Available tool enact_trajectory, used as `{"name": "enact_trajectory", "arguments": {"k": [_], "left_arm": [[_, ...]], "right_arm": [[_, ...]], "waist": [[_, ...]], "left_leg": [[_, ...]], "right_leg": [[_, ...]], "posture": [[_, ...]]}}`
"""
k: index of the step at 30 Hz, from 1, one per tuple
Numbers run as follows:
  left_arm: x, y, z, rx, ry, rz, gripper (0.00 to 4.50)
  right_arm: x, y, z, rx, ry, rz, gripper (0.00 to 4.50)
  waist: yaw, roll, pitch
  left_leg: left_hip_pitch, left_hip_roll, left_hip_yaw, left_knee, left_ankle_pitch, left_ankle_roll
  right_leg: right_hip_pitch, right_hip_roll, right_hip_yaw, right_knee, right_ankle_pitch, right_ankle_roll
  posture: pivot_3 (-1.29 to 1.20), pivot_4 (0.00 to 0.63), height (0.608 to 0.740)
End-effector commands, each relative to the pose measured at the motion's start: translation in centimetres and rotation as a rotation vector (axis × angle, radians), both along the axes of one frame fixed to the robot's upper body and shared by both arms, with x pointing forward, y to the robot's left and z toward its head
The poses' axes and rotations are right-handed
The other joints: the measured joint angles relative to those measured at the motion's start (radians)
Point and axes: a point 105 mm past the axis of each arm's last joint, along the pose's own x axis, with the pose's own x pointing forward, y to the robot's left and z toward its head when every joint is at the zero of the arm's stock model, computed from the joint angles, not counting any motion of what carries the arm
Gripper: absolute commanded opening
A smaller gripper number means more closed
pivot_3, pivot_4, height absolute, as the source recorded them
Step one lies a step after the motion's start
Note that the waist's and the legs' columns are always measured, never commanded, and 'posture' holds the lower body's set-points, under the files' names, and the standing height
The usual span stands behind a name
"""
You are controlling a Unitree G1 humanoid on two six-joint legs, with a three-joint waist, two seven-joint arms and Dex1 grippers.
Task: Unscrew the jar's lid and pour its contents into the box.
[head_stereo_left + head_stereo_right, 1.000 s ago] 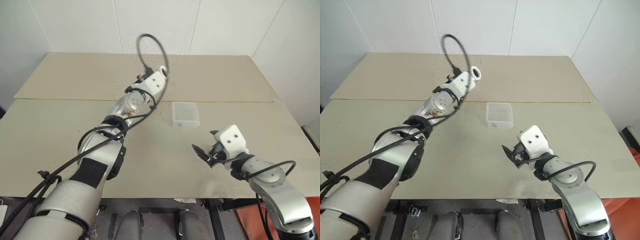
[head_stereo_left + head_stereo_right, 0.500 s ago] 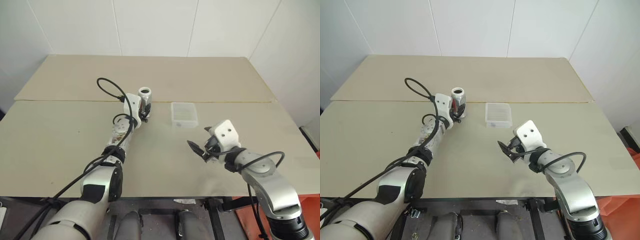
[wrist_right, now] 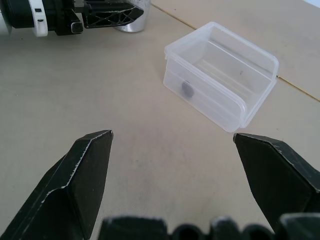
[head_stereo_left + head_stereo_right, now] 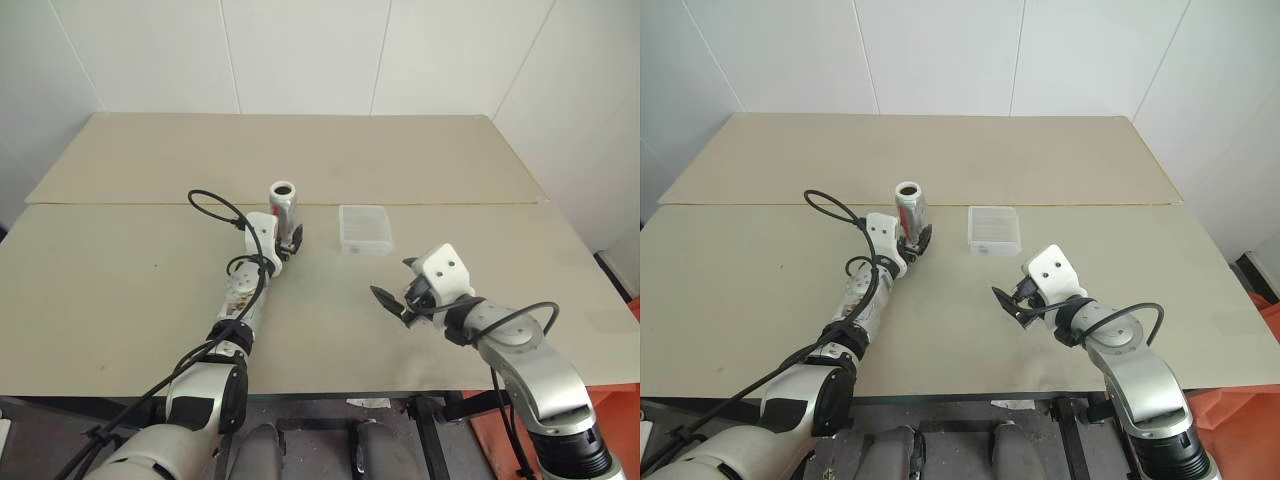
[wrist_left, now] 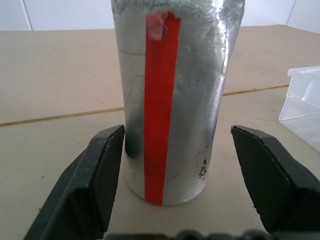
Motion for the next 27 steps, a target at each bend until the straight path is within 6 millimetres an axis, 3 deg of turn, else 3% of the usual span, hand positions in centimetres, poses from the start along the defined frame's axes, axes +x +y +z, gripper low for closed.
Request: {"name": "enact_trajectory", "arguments": {"k": [1,7,11,14,17,19,21,24,27], "left_arm": [[-0.4,-0.2,1.7,0.034,-0.100,-0.023,4.46],[-1.9,1.4,1.2,0.108,-0.125,0.012,4.46],[-5.4,3.6,1.2,0.104,-0.139,0.107,4.46],[-8.4,4.1,1.4,0.117,-0.122,0.085,4.46],[-12.9,3.7,2.1,0.089,-0.115,-0.134,4.46],[-16.1,3.3,3.1,0.118,-0.126,-0.316,4.46],[-18.6,4.1,4.2,0.155,-0.129,-0.461,4.46],[-21.0,6.1,6.1,0.160,-0.102,-0.582,4.46],[-22.0,7.9,7.5,0.154,-0.078,-0.628,4.46]], "right_arm": [[-0.2,0.0,1.2,0.003,-0.055,0.011,4.50],[-0.3,-0.3,1.0,-0.009,-0.029,0.033,4.50],[-0.3,-0.4,0.5,-0.046,-0.008,0.065,4.50],[-0.1,-0.8,0.8,-0.062,-0.008,0.088,4.50],[-0.4,-1.9,2.1,-0.094,-0.031,0.174,4.50],[-1.0,-3.6,3.2,-0.130,-0.046,0.258,4.50],[-1.3,-5.6,4.4,-0.168,-0.057,0.304,4.50],[-1.7,-8.0,6.1,-0.214,-0.064,0.341,4.50],[-2.1,-9.8,7.4,-0.247,-0.083,0.354,4.50]], "waist": [[0.000,0.000,0.000],[-0.005,0.000,0.000],[-0.007,0.000,0.000],[-0.005,0.000,0.000],[-0.006,0.001,0.000],[-0.004,0.001,0.000],[0.000,0.001,-0.001],[-0.002,0.002,-0.001],[-0.003,0.002,-0.001]], "left_leg": [[0.000,0.000,0.000,0.000,0.000,0.000],[0.000,0.000,0.000,0.000,0.000,0.000],[0.001,0.001,0.000,-0.001,0.000,0.000],[0.001,0.001,0.001,-0.001,0.000,0.000],[0.001,0.001,0.001,-0.001,0.000,0.000],[0.002,0.002,0.002,-0.001,0.000,0.000],[0.003,0.002,0.002,-0.002,0.000,0.000],[0.005,0.003,0.003,-0.002,0.000,0.000],[0.009,0.004,0.003,-0.003,0.000,0.000]], "right_leg": [[0.000,0.000,0.000,0.000,0.000,0.000],[0.000,0.000,0.000,0.000,0.000,0.000],[0.000,0.000,0.001,0.000,0.000,0.000],[0.000,0.000,0.001,0.000,0.000,0.000],[-0.001,0.000,0.001,0.000,0.000,-0.001],[0.000,0.000,0.002,0.000,-0.001,-0.001],[0.000,0.000,0.001,0.000,-0.008,-0.002],[0.001,0.000,0.001,0.000,-0.009,-0.003],[0.002,0.001,0.001,0.001,-0.010,-0.004]], "posture": [[0.00,0.150,0.740],[0.00,0.150,0.740],[0.00,0.150,0.740],[0.00,0.150,0.740],[0.00,0.150,0.740],[0.00,0.150,0.740],[0.00,0.150,0.740],[0.00,0.150,0.740],[0.00,0.150,0.740]]}}
